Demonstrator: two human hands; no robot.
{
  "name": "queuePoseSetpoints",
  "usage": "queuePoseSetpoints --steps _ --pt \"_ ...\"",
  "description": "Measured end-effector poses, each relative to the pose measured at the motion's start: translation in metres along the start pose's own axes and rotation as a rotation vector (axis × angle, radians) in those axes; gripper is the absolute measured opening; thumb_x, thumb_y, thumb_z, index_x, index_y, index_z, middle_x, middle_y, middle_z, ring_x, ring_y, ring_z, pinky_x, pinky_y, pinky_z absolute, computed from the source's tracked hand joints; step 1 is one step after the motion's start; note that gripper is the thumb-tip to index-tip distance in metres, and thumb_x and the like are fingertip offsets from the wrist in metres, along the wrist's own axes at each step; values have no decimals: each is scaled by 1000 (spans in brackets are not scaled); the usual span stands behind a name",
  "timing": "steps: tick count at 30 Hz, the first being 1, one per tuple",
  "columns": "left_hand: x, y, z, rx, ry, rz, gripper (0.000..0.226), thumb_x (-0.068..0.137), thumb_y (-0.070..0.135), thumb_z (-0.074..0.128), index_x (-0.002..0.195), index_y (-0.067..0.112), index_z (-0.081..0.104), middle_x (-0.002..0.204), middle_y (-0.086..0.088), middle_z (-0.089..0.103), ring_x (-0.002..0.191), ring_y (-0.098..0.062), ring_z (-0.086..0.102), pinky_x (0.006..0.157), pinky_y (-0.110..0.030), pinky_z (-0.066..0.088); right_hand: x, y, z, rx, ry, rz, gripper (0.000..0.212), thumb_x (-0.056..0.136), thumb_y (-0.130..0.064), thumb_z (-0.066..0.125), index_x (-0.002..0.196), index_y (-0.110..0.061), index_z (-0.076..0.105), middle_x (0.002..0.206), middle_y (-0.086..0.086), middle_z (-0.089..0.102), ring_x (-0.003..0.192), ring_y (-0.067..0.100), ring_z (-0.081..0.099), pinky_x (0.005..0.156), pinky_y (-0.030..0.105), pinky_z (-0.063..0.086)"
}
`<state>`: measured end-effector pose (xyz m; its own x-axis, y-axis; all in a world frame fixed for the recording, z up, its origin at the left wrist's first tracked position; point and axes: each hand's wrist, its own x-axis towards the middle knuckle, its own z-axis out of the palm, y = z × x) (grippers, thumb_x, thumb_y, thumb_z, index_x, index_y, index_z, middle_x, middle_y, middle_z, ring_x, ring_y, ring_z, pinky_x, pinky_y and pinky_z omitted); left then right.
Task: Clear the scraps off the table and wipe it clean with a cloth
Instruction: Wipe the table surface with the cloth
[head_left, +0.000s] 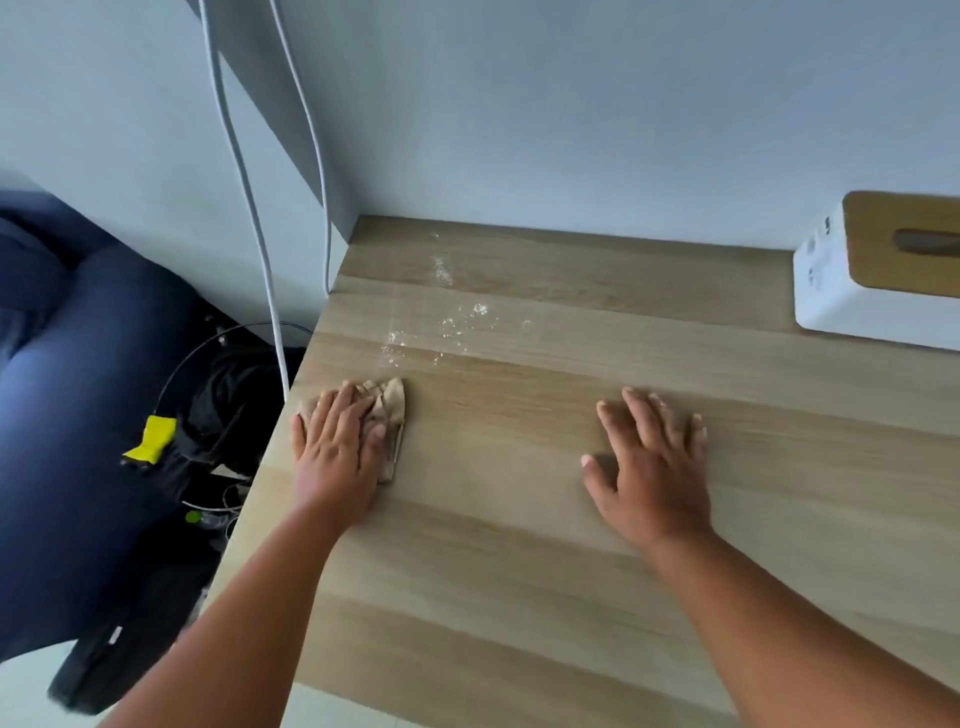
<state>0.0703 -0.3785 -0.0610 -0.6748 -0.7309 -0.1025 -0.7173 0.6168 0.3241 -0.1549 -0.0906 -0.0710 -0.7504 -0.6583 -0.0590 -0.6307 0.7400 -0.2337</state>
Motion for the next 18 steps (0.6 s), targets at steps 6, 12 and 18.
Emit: queuePoseSetpoints --steps 6,12,18 --pt "84 20 7 22 47 -107 53 107 50 30 154 27 36 170 4 20 158 -16 3 127 -49 -6 36 10 10 -49 14 -32 72 88 -62 40 153 -29 42 167 6 28 154 33 22 122 68 9" --pt "50 39 19 -1 56 136 51 106 39 40 153 18 43 165 -1 33 157 -18 15 128 -51 6 35 8 7 -58 13 -32 74 87 -61 42 153 -28 44 167 6 28 155 32 21 122 68 9" --pt "37 -14 -3 13 0 196 56 102 45 36 145 13 52 164 -3 35 156 -23 20 127 -53 10 37 6 7 -67 29 -39 74 86 -59 42 152 -26 47 166 7 31 154 34 24 121 68 9"
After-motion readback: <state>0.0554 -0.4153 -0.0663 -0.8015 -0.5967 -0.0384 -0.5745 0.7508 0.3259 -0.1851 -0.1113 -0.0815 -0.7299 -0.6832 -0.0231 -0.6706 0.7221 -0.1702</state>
